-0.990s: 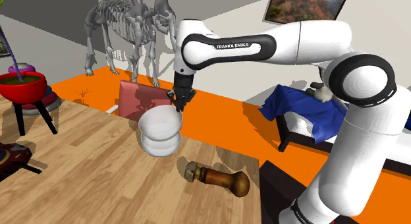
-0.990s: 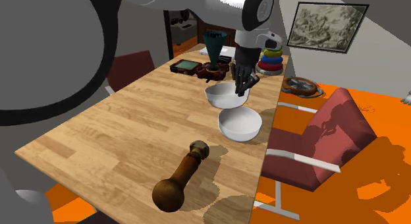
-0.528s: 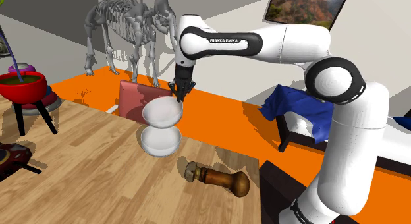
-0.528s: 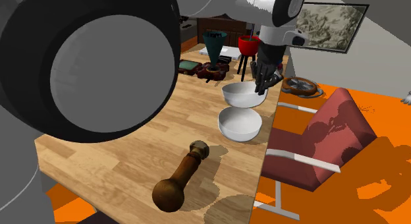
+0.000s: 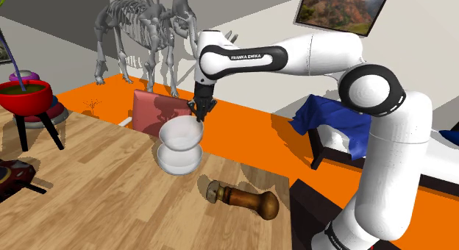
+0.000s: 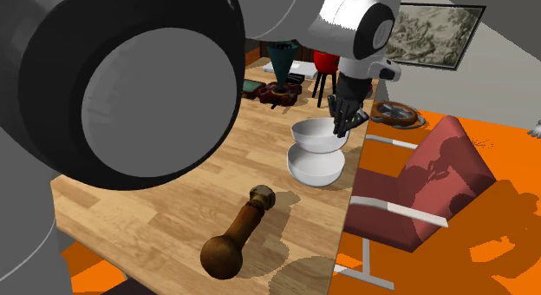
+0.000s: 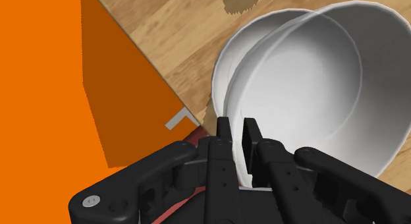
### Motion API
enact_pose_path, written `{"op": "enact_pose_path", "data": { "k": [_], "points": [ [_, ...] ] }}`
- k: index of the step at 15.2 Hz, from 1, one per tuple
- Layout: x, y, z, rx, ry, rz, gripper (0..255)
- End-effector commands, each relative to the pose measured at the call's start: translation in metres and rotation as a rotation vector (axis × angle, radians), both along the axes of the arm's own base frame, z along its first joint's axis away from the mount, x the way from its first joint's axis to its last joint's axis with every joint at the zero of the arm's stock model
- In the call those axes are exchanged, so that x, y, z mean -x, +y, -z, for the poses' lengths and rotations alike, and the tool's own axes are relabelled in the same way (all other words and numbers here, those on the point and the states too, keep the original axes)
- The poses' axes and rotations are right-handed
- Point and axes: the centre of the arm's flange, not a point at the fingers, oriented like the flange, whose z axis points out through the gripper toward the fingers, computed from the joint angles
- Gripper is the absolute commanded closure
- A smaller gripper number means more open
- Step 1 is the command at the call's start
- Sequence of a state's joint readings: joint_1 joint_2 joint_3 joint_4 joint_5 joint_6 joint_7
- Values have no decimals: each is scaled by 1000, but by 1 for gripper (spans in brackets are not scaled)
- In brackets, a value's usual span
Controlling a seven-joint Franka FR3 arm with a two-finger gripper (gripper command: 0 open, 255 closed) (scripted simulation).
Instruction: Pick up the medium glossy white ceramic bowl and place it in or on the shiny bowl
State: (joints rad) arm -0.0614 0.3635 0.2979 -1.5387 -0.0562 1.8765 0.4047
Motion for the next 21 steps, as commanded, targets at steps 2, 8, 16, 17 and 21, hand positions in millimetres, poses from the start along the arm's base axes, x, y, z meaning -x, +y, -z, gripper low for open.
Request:
{"op": "enact_pose_path", "data": {
  "k": [2,8,16,17,21],
  "points": [
    [0,-2,16,0,-1,0,255],
    [0,-2,48,0,-1,0,255],
    [0,-2,74,0,-1,0,255],
    [0,-2,74,0,-1,0,255],
    [0,-2,74,0,-1,0,0]
  ]
}}
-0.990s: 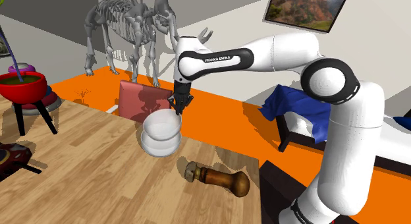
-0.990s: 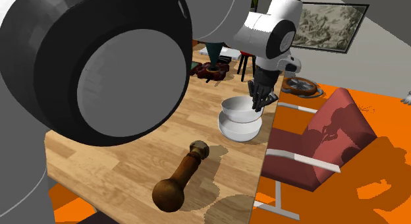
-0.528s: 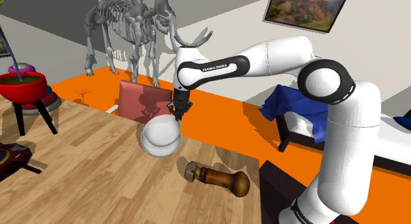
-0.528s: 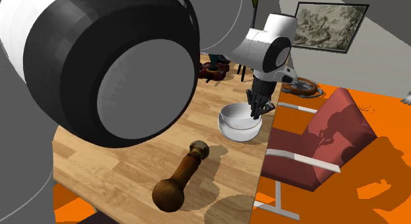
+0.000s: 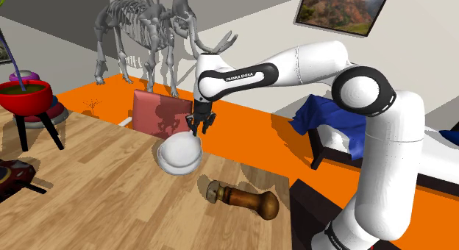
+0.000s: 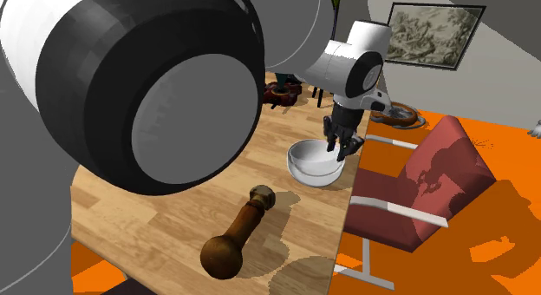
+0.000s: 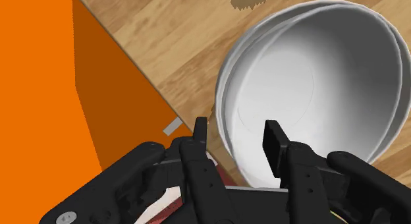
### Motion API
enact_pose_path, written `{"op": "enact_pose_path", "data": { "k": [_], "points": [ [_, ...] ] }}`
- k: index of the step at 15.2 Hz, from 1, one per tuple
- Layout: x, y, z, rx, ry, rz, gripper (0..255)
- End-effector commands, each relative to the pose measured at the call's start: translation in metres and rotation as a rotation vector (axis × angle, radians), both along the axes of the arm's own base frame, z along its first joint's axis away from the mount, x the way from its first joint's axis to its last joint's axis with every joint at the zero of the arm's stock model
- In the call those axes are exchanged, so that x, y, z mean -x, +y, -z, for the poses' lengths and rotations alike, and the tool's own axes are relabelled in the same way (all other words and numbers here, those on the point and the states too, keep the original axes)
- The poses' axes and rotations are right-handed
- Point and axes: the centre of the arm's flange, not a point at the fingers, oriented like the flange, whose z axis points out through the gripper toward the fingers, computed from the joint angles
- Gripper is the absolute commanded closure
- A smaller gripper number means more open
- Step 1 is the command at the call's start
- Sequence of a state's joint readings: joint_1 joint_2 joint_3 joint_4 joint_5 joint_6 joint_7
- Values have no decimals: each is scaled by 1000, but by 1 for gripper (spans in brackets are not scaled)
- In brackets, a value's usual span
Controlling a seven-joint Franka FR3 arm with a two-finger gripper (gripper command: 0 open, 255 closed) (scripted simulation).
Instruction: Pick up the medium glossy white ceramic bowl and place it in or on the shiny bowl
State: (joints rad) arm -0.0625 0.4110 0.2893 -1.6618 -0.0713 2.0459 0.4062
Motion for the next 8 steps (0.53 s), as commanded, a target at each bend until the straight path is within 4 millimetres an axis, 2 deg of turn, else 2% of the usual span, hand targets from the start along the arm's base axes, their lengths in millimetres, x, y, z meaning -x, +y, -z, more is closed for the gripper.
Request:
{"op": "enact_pose_path", "data": {
  "k": [1,5,8],
  "points": [
    [0,0,0,0,0,0,0],
    [0,0,0,0,0,0,0],
    [-1,-2,-40,0,0,0,0]
  ]
}}
